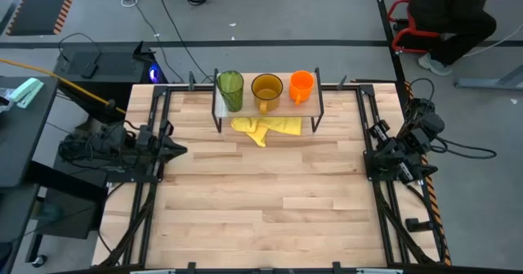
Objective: Stack small to large cups/mugs on shelf
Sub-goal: Return to Home Position
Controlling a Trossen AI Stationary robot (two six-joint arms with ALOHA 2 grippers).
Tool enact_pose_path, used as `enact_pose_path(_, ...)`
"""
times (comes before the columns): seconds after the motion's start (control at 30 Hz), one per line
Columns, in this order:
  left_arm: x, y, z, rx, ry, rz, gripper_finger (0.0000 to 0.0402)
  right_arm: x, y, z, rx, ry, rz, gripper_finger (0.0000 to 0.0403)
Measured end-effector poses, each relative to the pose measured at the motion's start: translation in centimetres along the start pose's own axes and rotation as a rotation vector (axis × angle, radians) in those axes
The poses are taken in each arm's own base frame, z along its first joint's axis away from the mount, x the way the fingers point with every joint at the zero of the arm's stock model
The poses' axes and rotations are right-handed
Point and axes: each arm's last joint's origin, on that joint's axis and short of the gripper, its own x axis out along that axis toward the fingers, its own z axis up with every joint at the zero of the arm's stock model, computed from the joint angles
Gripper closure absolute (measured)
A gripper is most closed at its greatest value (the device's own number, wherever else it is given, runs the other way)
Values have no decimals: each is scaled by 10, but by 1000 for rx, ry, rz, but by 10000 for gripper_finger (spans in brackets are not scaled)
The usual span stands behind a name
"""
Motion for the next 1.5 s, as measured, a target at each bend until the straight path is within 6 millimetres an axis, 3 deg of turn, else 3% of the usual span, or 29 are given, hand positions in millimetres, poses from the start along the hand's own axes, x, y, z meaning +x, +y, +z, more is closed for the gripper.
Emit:
enact_pose_path(0.37, 10, 1, -34, -27, 0, -3, 372, 0, 9, -29, 60, 19, 59, 387)
enact_pose_path(0.7, 10, -2, -37, -30, -12, -119, 370, -6, 18, -66, 62, 6, 107, 387)
enact_pose_path(1.1, 12, -1, -53, -3, 20, -120, 369, -4, 13, -68, 8, -7, 101, 387)
enact_pose_path(1.5, 13, -1, -54, -3, 20, -121, 376, -1, 0, -75, -24, 35, 44, 387)
